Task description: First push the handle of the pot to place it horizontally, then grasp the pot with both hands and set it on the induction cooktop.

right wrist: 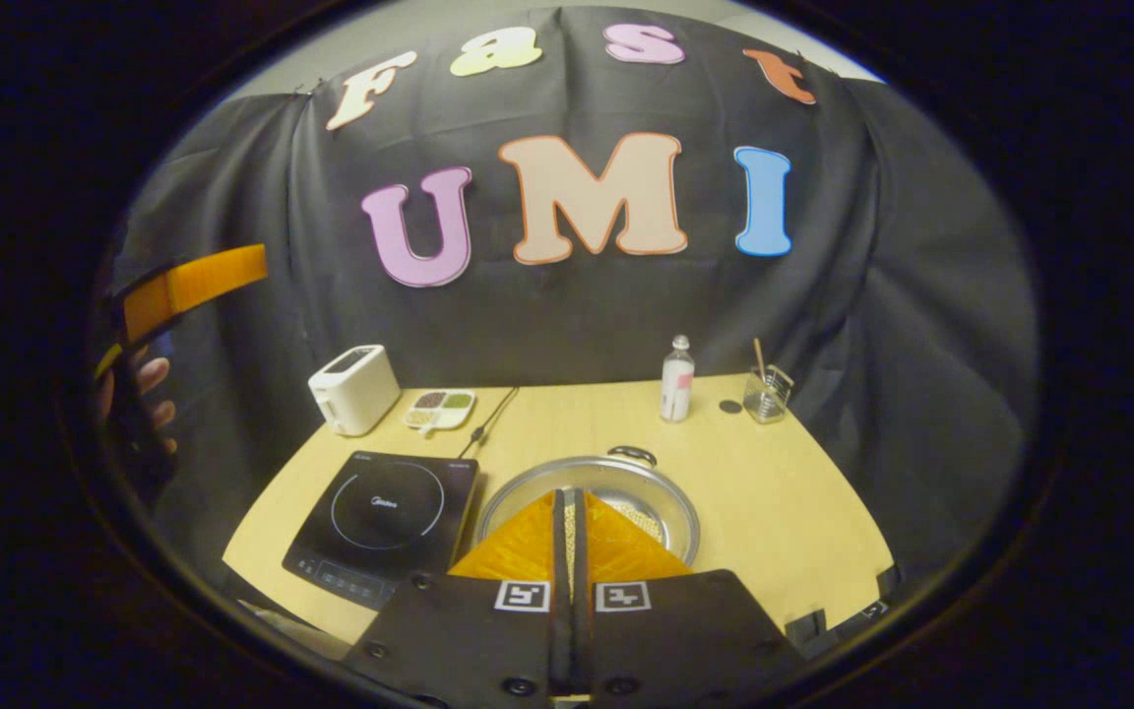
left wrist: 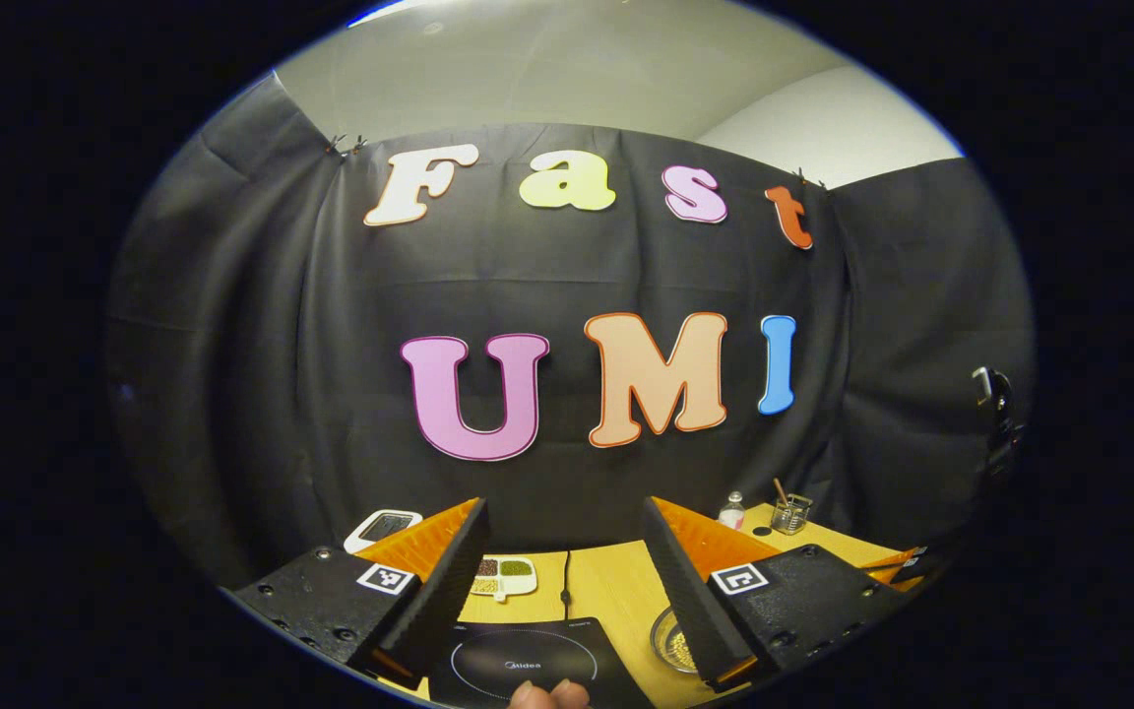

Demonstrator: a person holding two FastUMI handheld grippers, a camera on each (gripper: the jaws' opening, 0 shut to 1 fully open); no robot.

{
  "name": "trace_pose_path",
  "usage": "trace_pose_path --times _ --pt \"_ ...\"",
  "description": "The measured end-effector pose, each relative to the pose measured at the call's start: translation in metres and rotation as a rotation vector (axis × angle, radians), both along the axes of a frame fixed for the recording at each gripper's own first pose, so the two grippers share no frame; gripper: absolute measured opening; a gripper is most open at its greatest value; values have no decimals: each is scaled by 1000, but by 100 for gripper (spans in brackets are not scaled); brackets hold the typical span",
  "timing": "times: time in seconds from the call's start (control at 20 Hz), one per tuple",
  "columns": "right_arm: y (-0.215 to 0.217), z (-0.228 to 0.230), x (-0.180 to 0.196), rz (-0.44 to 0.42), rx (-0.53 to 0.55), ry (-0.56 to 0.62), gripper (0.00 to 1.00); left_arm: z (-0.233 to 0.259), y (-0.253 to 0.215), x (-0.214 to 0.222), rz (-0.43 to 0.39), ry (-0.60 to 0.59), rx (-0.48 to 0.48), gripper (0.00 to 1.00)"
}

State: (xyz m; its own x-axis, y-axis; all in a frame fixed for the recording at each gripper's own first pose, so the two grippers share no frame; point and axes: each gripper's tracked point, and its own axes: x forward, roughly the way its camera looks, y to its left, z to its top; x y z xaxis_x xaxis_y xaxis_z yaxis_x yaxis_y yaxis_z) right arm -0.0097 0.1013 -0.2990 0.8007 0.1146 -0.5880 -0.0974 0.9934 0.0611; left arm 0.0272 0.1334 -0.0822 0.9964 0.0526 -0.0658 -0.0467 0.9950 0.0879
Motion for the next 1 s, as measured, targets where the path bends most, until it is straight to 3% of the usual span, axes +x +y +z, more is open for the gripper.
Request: trace_pose_path --times 0.4,1.0 --pt "11 -82 -26 -82 -11 197 0 -27 24 10 -67 47 -21 94" --pt "1 -174 -78 -41 -164 433 3 -49 78 -12 21 84 -19 94"
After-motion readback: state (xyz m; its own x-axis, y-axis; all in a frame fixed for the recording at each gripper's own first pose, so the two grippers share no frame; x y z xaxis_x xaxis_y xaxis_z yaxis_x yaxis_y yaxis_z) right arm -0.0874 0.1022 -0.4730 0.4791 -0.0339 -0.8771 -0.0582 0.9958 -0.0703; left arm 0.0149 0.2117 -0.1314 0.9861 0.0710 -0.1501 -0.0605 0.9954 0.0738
